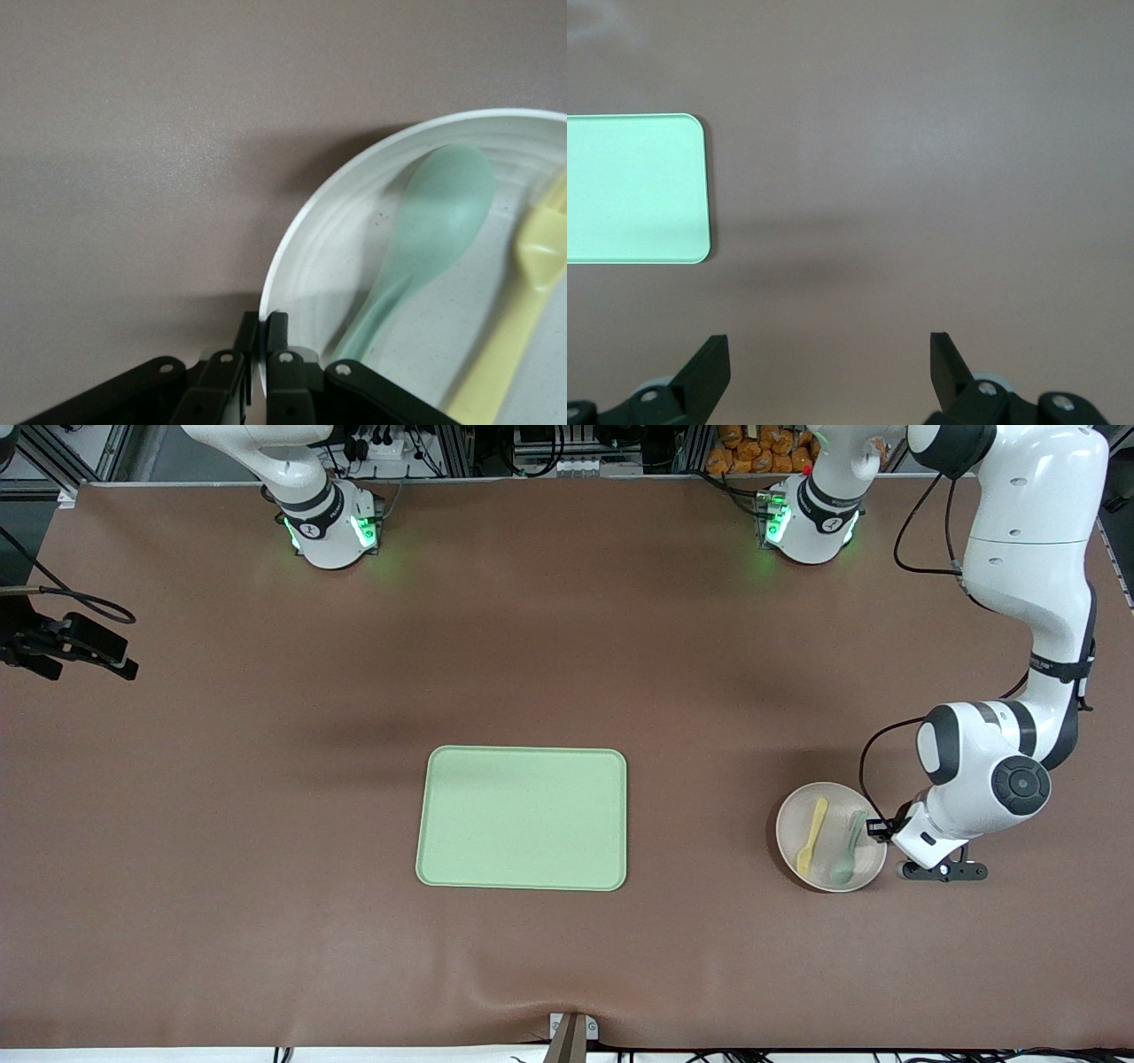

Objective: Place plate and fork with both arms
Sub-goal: 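Close the left gripper on the plate rim, then slide the plate with the left gripper onto the green tray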

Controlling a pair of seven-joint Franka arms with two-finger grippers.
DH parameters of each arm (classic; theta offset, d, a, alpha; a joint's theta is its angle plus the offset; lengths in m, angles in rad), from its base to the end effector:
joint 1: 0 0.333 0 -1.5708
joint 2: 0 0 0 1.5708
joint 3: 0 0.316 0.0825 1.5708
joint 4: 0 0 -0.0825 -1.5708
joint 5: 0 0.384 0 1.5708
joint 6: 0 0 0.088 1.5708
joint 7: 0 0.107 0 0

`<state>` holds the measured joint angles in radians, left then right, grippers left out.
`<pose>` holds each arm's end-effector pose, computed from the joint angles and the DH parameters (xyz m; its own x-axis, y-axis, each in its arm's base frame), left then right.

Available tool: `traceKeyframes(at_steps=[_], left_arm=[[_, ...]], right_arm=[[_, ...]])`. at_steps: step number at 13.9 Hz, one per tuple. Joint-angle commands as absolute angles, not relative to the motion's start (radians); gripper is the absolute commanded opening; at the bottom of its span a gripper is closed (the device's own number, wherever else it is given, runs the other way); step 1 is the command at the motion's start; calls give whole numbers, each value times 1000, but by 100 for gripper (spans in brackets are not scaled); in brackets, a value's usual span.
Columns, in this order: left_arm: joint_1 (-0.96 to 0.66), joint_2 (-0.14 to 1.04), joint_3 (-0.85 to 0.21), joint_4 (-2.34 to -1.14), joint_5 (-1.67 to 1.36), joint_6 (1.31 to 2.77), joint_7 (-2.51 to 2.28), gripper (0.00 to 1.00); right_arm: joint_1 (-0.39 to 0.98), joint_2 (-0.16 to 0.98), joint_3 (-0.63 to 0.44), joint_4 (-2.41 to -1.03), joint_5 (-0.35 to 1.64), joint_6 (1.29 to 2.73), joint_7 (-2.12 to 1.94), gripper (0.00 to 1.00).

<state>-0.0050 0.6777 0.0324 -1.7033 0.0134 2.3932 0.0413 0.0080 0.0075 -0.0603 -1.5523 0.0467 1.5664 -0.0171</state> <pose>0.6760 0.0165 0.2004 0.9995 -0.0311 0.0110 -0.0308 -0.9991 -0.0300 0.5561 -0.0240 0.6288 0.9994 -0.0350 0.0074 -0.0346 -0.9983 -0.0461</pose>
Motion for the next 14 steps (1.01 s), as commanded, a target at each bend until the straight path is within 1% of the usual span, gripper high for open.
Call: traceKeyframes(at_steps=[1, 4, 6, 10, 14], left_arm=[[17, 673, 16, -1707, -34, 2390, 55, 0], [66, 670, -47, -1704, -133, 2369, 64, 0], [66, 669, -52, -1704, -137, 2362, 63, 0], [69, 637, -57, -1701, -149, 2300, 55, 0], [66, 627, -66, -1701, -202, 2298, 54, 0]], right_arm=[[-11, 14, -52, -1539, 64, 1554, -34, 100], [-11, 14, -52, -1539, 63, 1554, -34, 100], [-11, 12, -52, -1539, 63, 1552, -34, 100], [-11, 14, -52, -1539, 64, 1554, -34, 100], [-12, 14, -52, -1539, 64, 1554, -34, 100]])
